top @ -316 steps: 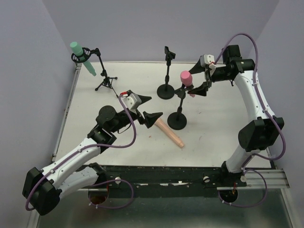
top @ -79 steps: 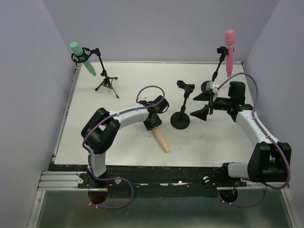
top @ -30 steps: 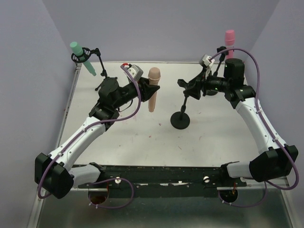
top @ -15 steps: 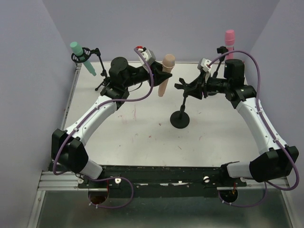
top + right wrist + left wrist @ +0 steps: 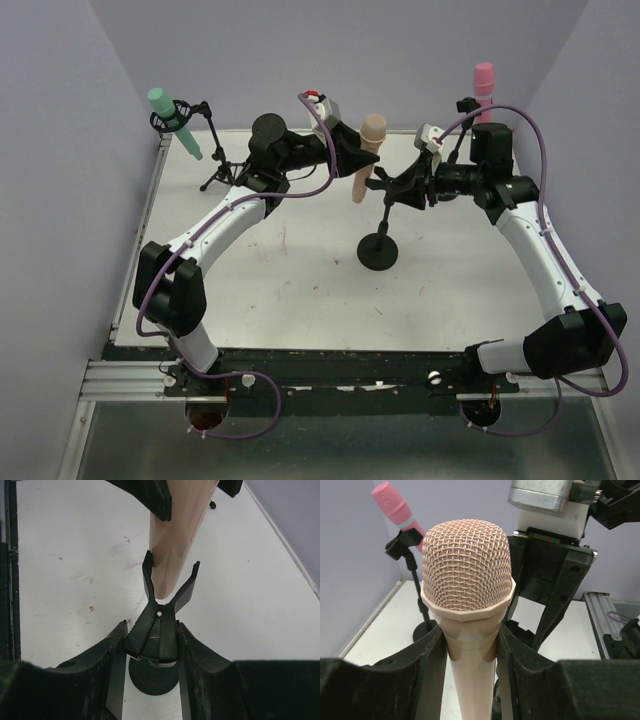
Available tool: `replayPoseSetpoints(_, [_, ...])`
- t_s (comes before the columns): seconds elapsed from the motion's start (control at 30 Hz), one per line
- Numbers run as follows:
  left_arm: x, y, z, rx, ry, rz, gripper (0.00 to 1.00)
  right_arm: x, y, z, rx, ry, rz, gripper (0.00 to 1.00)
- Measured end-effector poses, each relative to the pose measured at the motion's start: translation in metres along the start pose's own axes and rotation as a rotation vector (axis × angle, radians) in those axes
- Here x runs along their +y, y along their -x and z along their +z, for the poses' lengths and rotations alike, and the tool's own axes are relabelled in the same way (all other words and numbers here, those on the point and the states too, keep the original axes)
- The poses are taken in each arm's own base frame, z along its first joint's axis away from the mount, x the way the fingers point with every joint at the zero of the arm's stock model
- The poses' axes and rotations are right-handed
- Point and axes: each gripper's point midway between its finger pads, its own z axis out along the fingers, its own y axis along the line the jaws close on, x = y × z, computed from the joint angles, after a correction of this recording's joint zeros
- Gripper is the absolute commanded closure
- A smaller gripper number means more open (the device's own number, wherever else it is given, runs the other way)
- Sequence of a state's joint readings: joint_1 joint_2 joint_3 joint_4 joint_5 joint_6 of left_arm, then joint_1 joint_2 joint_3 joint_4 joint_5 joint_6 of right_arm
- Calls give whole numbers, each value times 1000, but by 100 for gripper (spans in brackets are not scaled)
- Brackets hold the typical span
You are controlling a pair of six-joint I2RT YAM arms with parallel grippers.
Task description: Attach the microphones to the stand
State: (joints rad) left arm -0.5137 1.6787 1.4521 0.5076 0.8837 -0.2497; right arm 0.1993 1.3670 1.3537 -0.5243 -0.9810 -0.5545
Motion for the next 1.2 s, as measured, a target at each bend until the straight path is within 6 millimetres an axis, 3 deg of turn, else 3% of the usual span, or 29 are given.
replayPoseSetpoints(0.17, [-12, 1, 12, -27, -42, 0, 100, 3, 2, 1, -11, 20, 5, 85])
replayPoseSetpoints(0.4, [-11, -2, 20, -67, -62, -28, 100, 3, 1, 1, -13, 22, 8, 85])
replayPoseSetpoints(0.83, [-16, -23, 14, -76, -65, -36, 100, 5, 1, 2, -21, 36, 19, 88])
replayPoseSetpoints(1.2, [-18, -24, 13, -80, -68, -61, 100, 7, 2, 3, -33, 49, 23, 85])
